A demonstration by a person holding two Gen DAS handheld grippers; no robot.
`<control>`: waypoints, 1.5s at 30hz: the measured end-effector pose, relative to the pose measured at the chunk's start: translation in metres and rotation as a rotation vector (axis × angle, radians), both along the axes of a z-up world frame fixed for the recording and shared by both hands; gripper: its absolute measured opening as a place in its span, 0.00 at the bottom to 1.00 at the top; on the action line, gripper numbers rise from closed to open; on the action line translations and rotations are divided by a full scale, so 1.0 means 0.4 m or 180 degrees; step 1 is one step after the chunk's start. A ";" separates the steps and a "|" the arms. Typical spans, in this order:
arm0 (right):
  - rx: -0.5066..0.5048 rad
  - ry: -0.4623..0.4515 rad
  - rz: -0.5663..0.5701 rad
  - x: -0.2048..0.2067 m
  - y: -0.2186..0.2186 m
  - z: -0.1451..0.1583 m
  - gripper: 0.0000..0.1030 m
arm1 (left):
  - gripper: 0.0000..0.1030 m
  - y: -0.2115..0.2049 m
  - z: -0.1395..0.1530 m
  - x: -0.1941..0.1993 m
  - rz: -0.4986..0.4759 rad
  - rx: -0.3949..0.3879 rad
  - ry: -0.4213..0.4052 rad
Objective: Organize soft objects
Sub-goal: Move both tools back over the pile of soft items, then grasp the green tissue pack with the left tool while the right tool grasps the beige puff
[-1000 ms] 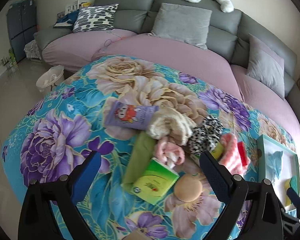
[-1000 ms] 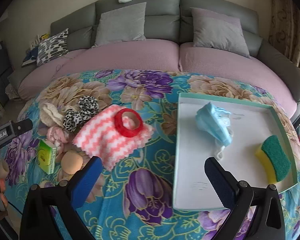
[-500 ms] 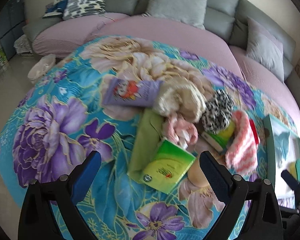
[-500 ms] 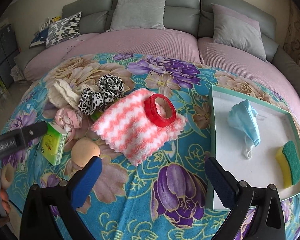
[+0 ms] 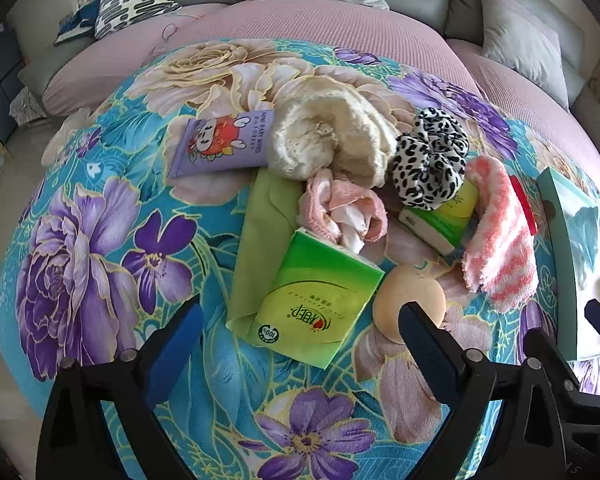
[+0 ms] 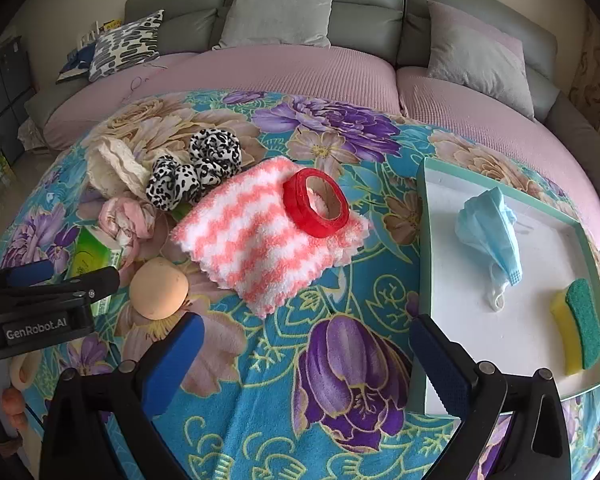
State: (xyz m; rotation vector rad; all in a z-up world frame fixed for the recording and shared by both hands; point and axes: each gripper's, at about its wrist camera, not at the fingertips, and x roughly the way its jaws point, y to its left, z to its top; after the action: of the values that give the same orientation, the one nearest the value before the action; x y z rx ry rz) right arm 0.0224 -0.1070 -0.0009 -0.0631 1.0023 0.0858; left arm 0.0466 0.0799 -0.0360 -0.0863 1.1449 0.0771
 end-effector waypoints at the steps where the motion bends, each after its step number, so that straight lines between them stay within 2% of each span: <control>1: 0.0000 0.0009 0.0007 0.001 0.001 -0.002 1.00 | 0.94 -0.004 0.001 0.000 -0.0019 0.0016 -0.0005; 5: -0.0013 0.0029 0.0033 0.001 0.005 -0.007 1.00 | 0.78 -0.017 0.008 0.001 -0.0090 0.0048 -0.0021; 7: -0.0013 0.0036 0.0033 0.002 0.004 -0.008 1.00 | 0.76 -0.022 0.007 0.003 -0.0117 0.0052 -0.0012; 8: -0.0014 0.0039 0.0031 0.002 0.003 -0.008 1.00 | 0.70 -0.024 0.005 0.005 -0.0127 0.0055 0.0001; 9: -0.0015 0.0043 0.0027 0.002 0.002 -0.008 1.00 | 0.59 -0.025 0.002 0.006 -0.0136 0.0064 0.0015; 10: -0.0012 0.0047 0.0024 0.002 0.001 -0.009 1.00 | 0.55 -0.027 0.001 0.007 -0.0144 0.0084 0.0028; 29: -0.0024 0.0081 0.0142 0.004 0.028 -0.024 1.00 | 0.54 -0.003 0.030 -0.005 -0.0100 0.0057 -0.0129; 37: 0.0099 0.0056 0.0347 0.004 0.075 -0.031 1.00 | 0.54 0.024 0.052 -0.010 0.0020 0.0048 -0.0216; 45: 0.0081 0.0035 0.0675 0.004 0.143 -0.048 0.98 | 0.54 0.074 0.073 -0.022 0.0225 0.0076 -0.0297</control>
State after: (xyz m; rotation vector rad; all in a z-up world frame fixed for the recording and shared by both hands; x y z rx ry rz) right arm 0.0238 -0.0496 -0.0200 -0.1457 1.0029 0.2930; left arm 0.0377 0.1095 -0.0067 -0.1082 1.0474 0.1481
